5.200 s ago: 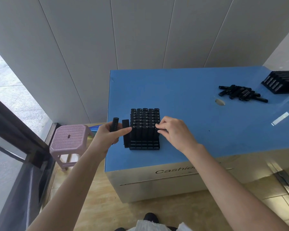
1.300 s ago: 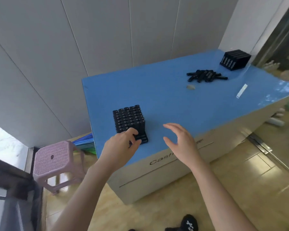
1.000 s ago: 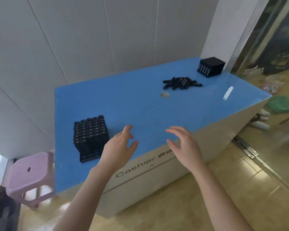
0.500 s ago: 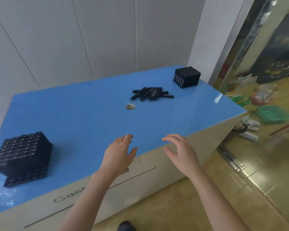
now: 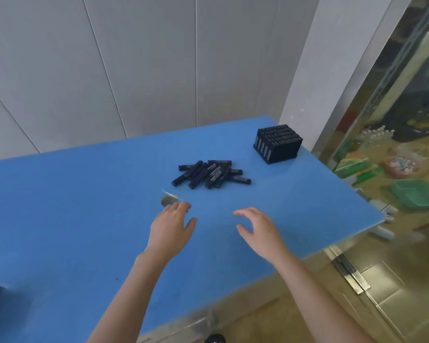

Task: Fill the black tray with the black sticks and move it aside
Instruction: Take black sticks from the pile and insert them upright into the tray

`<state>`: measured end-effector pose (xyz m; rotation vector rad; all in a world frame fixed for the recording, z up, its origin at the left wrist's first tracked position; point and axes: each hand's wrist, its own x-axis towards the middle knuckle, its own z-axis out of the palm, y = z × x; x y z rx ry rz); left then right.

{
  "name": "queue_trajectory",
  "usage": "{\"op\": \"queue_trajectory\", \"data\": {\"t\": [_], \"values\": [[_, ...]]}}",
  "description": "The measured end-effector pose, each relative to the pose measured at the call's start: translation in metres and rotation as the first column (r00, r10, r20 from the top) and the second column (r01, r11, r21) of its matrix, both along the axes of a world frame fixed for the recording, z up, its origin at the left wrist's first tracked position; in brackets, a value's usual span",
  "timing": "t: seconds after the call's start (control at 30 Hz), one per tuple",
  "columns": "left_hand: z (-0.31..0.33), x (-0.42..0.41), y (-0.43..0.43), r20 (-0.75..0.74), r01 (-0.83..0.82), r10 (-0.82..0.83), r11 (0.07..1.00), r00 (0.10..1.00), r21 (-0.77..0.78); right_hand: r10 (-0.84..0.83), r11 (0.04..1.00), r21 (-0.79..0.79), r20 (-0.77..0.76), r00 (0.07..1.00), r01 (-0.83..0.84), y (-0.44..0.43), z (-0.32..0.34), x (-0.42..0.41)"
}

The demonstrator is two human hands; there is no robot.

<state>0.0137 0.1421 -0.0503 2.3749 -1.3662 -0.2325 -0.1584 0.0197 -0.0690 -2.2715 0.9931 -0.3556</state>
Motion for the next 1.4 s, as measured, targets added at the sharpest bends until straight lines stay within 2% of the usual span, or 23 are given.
{"op": "queue_trajectory", "data": {"t": [0.1, 0.17, 0.23, 0.33, 0.4, 0.47, 0.57, 0.63, 0.97, 1.07, 1.13, 1.27, 1.4], "values": [[-0.001, 0.013, -0.031, -0.009, -0.04, 0.04, 0.999, 0.999, 0.012, -0.172, 0.961, 0.237, 0.105, 0.98, 0.143, -0.037, 0.003, 0.024], [-0.003, 0.019, -0.044, -0.016, -0.079, 0.08, 0.996, 0.997, 0.027, -0.244, 0.9, 0.387, 0.069, 0.967, 0.2, -0.058, 0.001, 0.041], [-0.005, 0.024, -0.054, -0.018, -0.113, 0.114, 0.992, 0.993, 0.046, -0.284, 0.861, 0.451, 0.047, 0.958, 0.233, -0.076, -0.004, 0.06], [-0.008, 0.031, -0.066, -0.022, -0.159, 0.16, 0.986, 0.987, 0.057, -0.331, 0.842, 0.468, 0.059, 0.942, 0.267, -0.096, -0.008, 0.089], [-0.009, 0.035, -0.073, -0.034, -0.202, 0.203, 0.978, 0.978, 0.047, -0.336, 0.863, 0.412, 0.032, 0.941, 0.293, -0.104, -0.009, 0.106], [-0.01, 0.037, -0.078, -0.045, -0.246, 0.247, 0.968, 0.968, 0.042, -0.321, 0.903, 0.284, -0.052, 0.946, 0.322, -0.109, -0.009, 0.118], [-0.011, 0.037, -0.083, -0.053, -0.293, 0.295, 0.955, 0.954, 0.041, -0.257, 0.962, 0.036, -0.206, 0.944, 0.27, -0.115, -0.008, 0.131], [-0.012, 0.037, -0.086, -0.049, -0.315, 0.317, 0.948, 0.947, 0.043, -0.228, 0.974, -0.058, -0.26, 0.938, 0.221, -0.119, -0.005, 0.139], [-0.017, 0.033, -0.104, 0.001, -0.355, 0.355, 0.934, 0.935, 0.031, -0.112, 0.988, -0.143, -0.391, 0.914, 0.059, -0.128, -0.003, 0.149], [-0.02, 0.036, -0.115, 0.021, -0.36, 0.359, 0.932, 0.933, 0.038, -0.064, 0.998, -0.051, -0.369, 0.927, 0.049, -0.129, -0.003, 0.144], [-0.022, 0.04, -0.126, 0.026, -0.347, 0.346, 0.936, 0.938, 0.054, -0.056, 0.993, 0.083, -0.275, 0.96, 0.082, -0.132, -0.004, 0.138], [-0.027, 0.056, -0.15, 0.03, -0.306, 0.304, 0.945, 0.952, 0.118, -0.051, 0.918, 0.393, -0.024, 0.998, 0.056, -0.137, -0.001, 0.115], [-0.031, 0.07, -0.17, 0.061, -0.276, 0.269, 0.942, 0.961, 0.19, -0.096, 0.836, 0.548, 0.094, 0.991, 0.03, -0.135, 0.008, 0.092]]}}
